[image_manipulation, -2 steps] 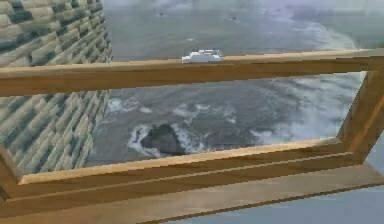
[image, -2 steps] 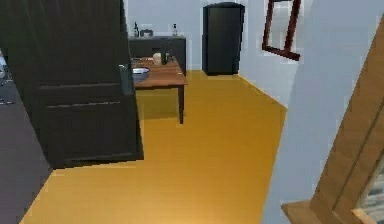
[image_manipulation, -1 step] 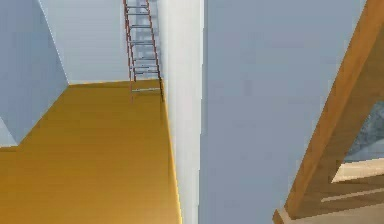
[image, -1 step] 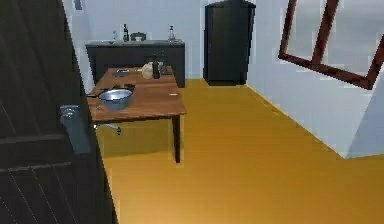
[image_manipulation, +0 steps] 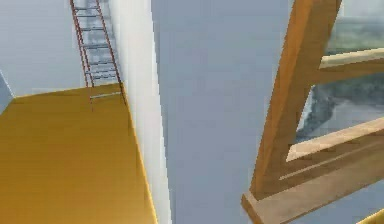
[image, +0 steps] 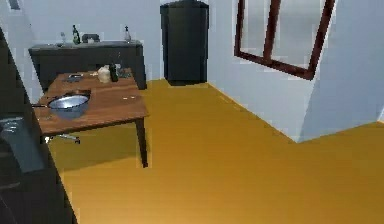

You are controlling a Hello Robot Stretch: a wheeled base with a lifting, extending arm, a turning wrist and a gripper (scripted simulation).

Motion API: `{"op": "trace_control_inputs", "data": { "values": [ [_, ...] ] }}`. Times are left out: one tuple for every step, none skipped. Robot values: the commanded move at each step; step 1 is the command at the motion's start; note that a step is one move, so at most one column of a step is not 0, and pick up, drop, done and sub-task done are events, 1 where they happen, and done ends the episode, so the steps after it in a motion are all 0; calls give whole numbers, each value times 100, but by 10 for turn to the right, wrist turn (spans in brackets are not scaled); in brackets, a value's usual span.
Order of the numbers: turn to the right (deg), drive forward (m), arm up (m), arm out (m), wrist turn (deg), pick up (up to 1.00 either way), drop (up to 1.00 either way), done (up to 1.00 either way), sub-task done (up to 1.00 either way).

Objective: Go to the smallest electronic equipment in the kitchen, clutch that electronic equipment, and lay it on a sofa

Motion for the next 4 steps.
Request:
{"op": "trace_control_inputs", "data": {
  "values": [
    [0,100,0,0,0,0,0,0,0],
    [30,0,0,0,0,0,0,0,0],
    [0,60,0,0,0,0,0,0,0],
    [-210,0,0,0,0,0,0,0,0]
  ]
}}
